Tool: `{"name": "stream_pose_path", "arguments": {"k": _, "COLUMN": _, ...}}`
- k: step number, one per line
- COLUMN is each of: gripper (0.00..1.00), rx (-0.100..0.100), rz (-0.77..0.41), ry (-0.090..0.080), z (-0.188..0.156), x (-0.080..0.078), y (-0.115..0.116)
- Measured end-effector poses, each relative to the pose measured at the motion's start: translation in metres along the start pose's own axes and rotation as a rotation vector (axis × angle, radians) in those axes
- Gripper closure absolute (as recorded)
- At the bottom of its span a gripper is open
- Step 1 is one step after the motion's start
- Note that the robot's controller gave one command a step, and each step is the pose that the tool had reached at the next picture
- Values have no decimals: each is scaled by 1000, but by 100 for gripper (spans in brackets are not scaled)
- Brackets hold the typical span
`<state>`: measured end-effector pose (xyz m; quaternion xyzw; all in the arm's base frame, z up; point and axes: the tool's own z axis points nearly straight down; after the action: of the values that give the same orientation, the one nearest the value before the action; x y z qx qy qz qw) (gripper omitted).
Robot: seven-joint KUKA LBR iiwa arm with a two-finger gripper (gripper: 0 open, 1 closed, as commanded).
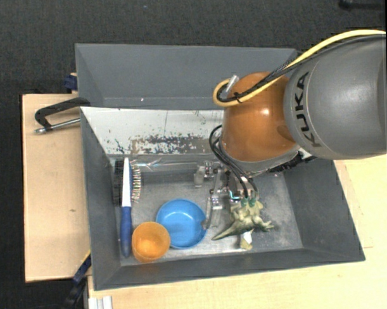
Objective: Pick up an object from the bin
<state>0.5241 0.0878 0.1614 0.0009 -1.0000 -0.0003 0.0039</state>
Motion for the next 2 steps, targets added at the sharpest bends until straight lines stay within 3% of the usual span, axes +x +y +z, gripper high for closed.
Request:
{"name": "stream_pose_path", "arguments": {"k": 1, "gripper": 0, "rx": -1, "rz": 58, "ry": 0, "z": 95, "x": 10, "y": 41}}
{"name": "stream_pose_path", "arguments": {"k": 2, "gripper": 100, "rx": -1, "rz": 61, "ry": -8, "z": 91, "x": 7, "y": 39}}
